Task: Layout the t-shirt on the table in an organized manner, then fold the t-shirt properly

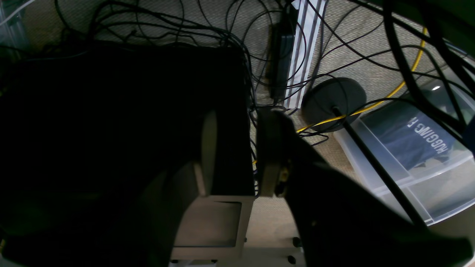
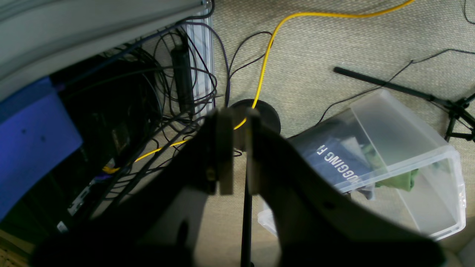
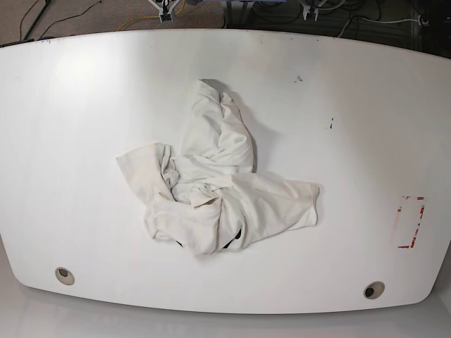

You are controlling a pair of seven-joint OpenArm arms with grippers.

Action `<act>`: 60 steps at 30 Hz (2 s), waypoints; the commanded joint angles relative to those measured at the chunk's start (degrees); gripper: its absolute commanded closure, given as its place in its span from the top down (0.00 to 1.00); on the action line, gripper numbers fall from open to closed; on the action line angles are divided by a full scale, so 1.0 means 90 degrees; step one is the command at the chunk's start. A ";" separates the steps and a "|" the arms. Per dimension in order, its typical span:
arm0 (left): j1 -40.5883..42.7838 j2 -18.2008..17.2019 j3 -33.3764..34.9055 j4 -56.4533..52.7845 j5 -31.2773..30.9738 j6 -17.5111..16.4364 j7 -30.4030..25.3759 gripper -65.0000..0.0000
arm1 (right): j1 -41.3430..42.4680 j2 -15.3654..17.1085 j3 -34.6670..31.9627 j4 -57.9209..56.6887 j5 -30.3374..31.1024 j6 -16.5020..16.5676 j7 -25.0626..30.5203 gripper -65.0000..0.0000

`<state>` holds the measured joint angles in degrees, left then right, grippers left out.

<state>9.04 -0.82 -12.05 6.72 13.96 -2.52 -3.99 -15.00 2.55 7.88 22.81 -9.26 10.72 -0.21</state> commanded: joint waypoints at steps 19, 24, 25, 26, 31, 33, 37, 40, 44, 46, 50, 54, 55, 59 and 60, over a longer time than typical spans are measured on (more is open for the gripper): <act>0.0002 -0.0006 0.0004 -0.0117 0.0008 -0.0005 -0.0067 0.25 | -0.0011 0.0031 0.0006 0.0034 -0.0001 0.0018 0.0027 0.08; 0.0018 -0.0008 0.0001 -0.0089 -0.0008 -0.0005 -0.0063 0.25 | -0.0012 0.0030 0.0016 0.0031 0.0007 0.0016 0.0030 0.08; 0.0022 -0.0009 0.0002 -0.0086 -0.0010 -0.0003 -0.0065 0.25 | -0.0010 0.0029 0.0017 0.0033 0.0012 0.0016 0.0031 0.08; 0.0023 -0.0010 0.0004 -0.0091 -0.0010 -0.0002 -0.0066 0.25 | -0.0016 0.0039 0.0017 0.0041 0.0025 0.0008 0.0034 0.08; 0.0078 -0.0021 0.0019 -0.0041 -0.0019 -0.0005 -0.0071 0.26 | -0.0049 0.0052 0.0013 0.0055 0.0044 0.0003 0.0042 0.08; 0.0118 -0.0029 0.0022 0.0017 -0.0018 -0.0003 -0.0082 0.25 | -0.0061 0.0050 0.0020 0.0054 0.0037 -0.0004 0.0044 0.08; 0.0339 -0.0057 0.0028 0.0284 -0.0115 -0.0016 -0.0111 0.26 | -0.0149 0.0068 0.0012 0.0102 0.0022 0.0003 0.0019 0.07; 0.0192 -0.0060 0.0016 0.0167 -0.0041 0.0022 -0.0050 0.25 | 0.0012 0.0005 -0.0001 0.0059 -0.0012 0.0005 0.0018 0.08; 0.0192 -0.0060 0.0016 0.0167 -0.0041 0.0022 -0.0050 0.25 | 0.0012 0.0005 -0.0001 0.0059 -0.0012 0.0005 0.0174 0.08; 0.0192 -0.0060 0.0016 0.0167 -0.0041 0.0022 -0.0050 0.25 | 0.0012 0.0005 -0.0001 0.0030 -0.0012 -0.0004 0.0292 0.08; 0.0192 -0.0060 0.0016 0.0167 -0.0041 0.0022 -0.0050 0.25 | 0.0002 0.0005 -0.0001 0.0030 -0.0012 -0.0004 0.0380 0.08; 0.0192 -0.0060 0.0016 0.0167 -0.0041 0.0022 -0.0050 0.25 | -0.0008 0.0015 -0.0001 0.0030 -0.0012 -0.0004 0.0380 0.08; 0.0192 -0.0060 0.0016 0.0167 -0.0041 0.0022 -0.0050 0.25 | -0.0008 0.0015 -0.0001 0.0030 -0.0012 -0.0004 0.0380 0.08; 0.0202 -0.0060 0.0016 0.0167 -0.0041 0.0022 -0.0079 0.25 | -0.0057 0.0015 0.0018 0.0059 -0.0012 -0.0004 0.0389 0.08; 0.0202 -0.0060 0.0016 0.0167 -0.0051 0.0022 -0.0148 0.25 | -0.0067 0.0015 0.0018 0.0059 -0.0002 -0.0004 0.0389 0.08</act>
<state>10.48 -1.28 -11.94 8.25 13.32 -2.55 -4.43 -15.07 2.55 7.88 23.09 -9.23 10.48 2.90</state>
